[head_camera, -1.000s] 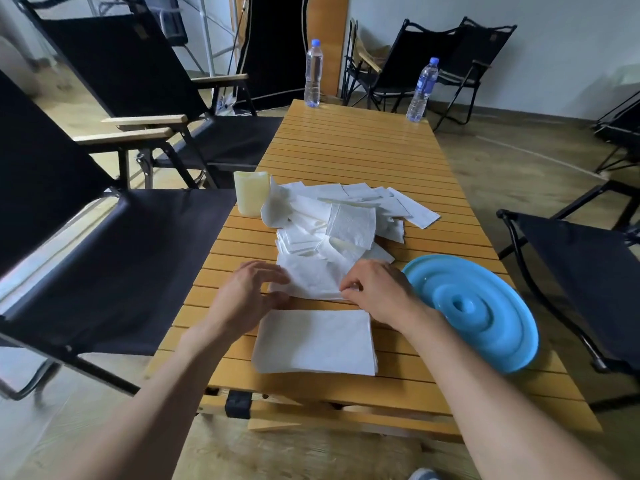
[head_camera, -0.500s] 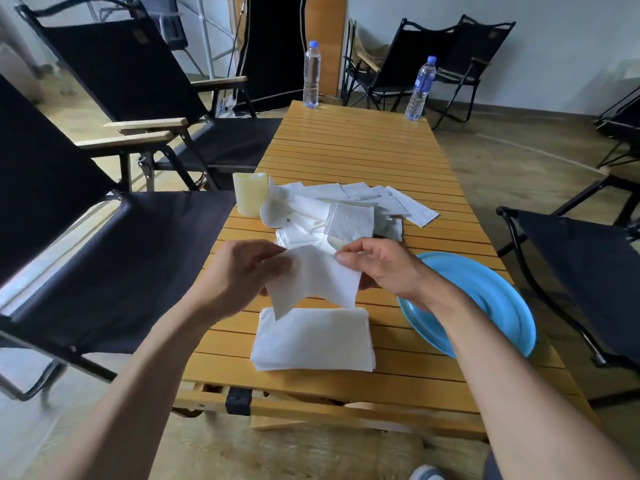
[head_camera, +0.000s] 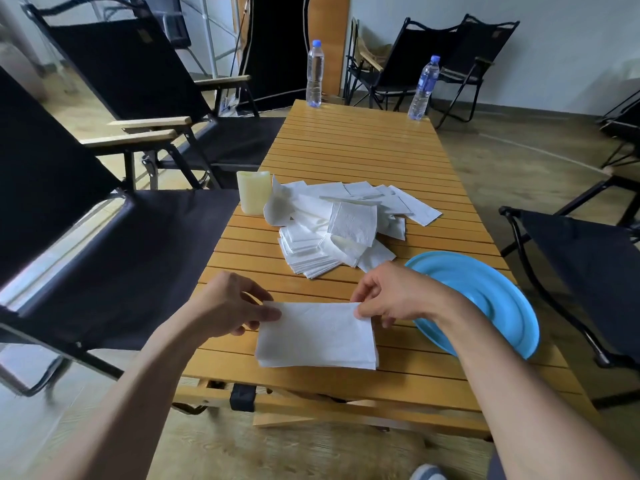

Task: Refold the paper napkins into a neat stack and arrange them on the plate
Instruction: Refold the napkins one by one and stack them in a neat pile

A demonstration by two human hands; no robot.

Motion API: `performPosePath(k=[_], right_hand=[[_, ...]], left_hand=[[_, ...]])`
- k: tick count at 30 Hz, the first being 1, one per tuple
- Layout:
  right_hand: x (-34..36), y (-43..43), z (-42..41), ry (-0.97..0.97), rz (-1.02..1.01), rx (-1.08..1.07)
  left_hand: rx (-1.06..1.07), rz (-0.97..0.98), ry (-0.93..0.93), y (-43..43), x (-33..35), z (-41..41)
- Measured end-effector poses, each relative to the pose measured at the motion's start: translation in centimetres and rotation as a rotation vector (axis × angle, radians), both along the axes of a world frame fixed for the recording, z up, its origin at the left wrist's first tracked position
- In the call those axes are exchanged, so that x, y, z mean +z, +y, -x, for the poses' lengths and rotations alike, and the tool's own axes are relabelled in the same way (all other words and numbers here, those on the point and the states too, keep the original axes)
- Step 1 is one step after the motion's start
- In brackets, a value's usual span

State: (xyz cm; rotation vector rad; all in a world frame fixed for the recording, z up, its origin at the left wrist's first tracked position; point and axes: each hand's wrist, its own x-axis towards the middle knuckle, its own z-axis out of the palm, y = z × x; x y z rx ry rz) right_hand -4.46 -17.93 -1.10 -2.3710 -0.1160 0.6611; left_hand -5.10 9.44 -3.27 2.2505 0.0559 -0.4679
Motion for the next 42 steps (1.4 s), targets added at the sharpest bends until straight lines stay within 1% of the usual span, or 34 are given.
performPosePath(k=[4, 8, 9, 11, 13, 14, 15, 16, 18, 20, 23, 27, 34, 37, 39, 40, 42], right_hand=[[-0.1, -0.1, 0.0, 0.042, 0.005, -0.016], [-0.3, -0.3, -0.2, -0.036, 0.154, -0.033], [-0.2, -0.4, -0.6, -0.084, 0.148, -0.059], [0.0, -0.6, -2.3, -0.254, 0.050, -0.158], [0.0, -0.3, -5.3, -0.470, -0.004, -0.251], [-0.2, -0.1, -7.1, -0.546, 0.012, -0.266], [-0.2, 0.2, -9.1, -0.577, 0.035, -0.255], [-0.3, 0.5, -10.9, -0.566, 0.053, -0.234], [-0.7, 1.3, -14.0, -0.484, 0.096, -0.188], [-1.6, 2.0, -16.0, -0.402, 0.158, -0.152], [-3.5, 2.8, -16.6, -0.324, 0.218, -0.107], [-5.2, 3.1, -15.4, -0.343, 0.295, -0.054], [-5.9, 3.6, -12.0, -0.396, 0.328, 0.025], [-6.0, 3.9, -10.6, -0.383, 0.285, 0.039], [-5.4, 3.9, -9.8, -0.376, 0.184, 0.008], [-4.9, 3.7, -9.5, -0.397, 0.109, -0.034], [-4.0, 2.9, -8.4, -0.509, 0.000, -0.135]], left_hand=[[0.006, -0.070, -0.001, 0.1, -0.5, -0.4], [0.007, -0.112, 0.008, 0.0, -0.9, -0.7], [0.009, -0.120, 0.006, 0.0, -0.9, -0.8], [0.002, -0.141, -0.029, 0.0, -0.9, -0.9], [-0.016, -0.162, -0.132, -0.2, -0.9, -1.1], [-0.008, -0.148, -0.204, -0.4, -1.0, -1.2], [0.016, -0.116, -0.277, -0.7, -1.1, -1.3], [0.043, -0.084, -0.349, -1.1, -1.2, -1.5], [0.063, -0.055, -0.483, -1.8, -1.5, -2.0], [0.075, -0.021, -0.542, -2.4, -1.9, -2.9], [0.110, -0.008, -0.498, -3.1, -3.0, -4.5], [0.145, -0.029, -0.437, -3.7, -4.3, -6.0], [0.042, -0.185, -0.420, -3.6, -4.4, -6.2], [-0.013, -0.236, -0.427, -3.4, -3.8, -5.7], [-0.029, -0.277, -0.454, -3.0, -3.5, -5.5], [-0.031, -0.284, -0.459, -2.7, -3.5, -5.4], [-0.045, -0.288, -0.469, -2.2, -3.5, -5.2]])
